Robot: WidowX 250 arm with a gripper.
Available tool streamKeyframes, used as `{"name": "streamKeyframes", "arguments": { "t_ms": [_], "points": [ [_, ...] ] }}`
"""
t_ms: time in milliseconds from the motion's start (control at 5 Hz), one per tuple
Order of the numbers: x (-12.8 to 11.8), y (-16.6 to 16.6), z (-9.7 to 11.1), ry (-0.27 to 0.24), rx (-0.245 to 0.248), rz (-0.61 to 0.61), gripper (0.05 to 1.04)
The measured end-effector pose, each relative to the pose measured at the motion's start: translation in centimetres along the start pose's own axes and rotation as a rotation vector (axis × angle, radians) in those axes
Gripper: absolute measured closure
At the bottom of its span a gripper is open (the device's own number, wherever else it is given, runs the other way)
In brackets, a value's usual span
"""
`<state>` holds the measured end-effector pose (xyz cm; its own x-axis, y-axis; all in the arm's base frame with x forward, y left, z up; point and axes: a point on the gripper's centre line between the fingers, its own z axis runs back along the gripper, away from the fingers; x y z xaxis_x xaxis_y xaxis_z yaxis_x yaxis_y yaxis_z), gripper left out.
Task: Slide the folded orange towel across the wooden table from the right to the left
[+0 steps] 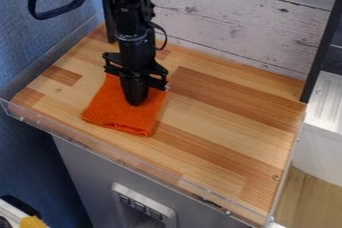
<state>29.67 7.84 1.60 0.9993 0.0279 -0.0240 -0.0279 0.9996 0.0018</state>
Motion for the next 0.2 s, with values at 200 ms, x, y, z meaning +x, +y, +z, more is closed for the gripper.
{"name": "streamKeyframes", "arguments": {
  "t_ms": [200],
  "points": [
    [0.13, -0.04, 0.03, -0.005, 0.006, 0.007, 1.025]
  ]
}}
